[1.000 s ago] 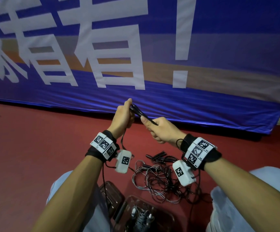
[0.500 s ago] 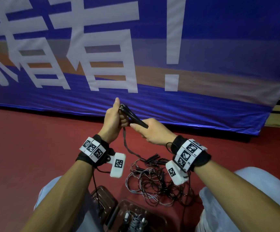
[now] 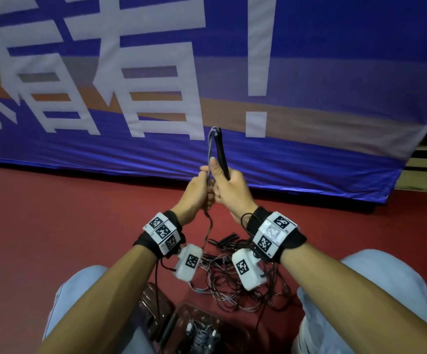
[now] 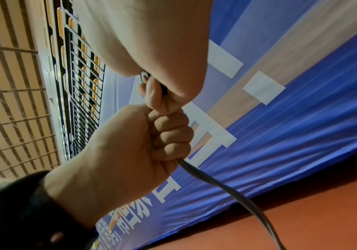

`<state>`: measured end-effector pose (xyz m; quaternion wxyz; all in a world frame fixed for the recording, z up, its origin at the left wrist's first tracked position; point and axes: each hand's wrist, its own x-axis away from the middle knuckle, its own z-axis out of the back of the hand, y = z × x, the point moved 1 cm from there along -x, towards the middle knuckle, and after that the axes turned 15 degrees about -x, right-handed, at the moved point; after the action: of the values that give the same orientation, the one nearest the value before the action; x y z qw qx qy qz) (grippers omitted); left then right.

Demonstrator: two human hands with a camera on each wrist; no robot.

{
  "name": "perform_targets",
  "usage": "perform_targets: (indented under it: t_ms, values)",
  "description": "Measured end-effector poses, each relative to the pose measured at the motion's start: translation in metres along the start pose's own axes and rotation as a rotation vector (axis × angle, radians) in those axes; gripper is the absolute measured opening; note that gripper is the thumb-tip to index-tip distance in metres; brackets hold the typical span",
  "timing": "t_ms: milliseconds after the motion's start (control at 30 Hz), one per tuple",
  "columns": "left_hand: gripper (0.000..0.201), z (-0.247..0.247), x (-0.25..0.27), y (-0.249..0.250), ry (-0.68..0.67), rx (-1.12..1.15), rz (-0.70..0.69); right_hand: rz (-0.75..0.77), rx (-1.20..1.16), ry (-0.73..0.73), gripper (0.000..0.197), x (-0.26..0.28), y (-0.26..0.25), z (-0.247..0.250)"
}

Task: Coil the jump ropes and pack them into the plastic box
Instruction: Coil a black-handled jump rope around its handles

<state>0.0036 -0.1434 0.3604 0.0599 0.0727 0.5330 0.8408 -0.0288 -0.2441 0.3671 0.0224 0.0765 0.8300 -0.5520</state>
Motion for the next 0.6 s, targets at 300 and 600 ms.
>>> perform_targets:
  t_ms: [300, 600]
  values:
    - [0.039, 0.002, 0.006, -0.007, -0.291, -0.212, -0.17, -0.111, -0.033, -0.011, 0.066, 0.008, -0.008, 0.003]
    - [0.035, 0.005, 0.008, -0.003, -0.356, -0.163, -0.186, -0.195, -0.313, 0.039, 0.049, -0.002, 0.004, 0.008]
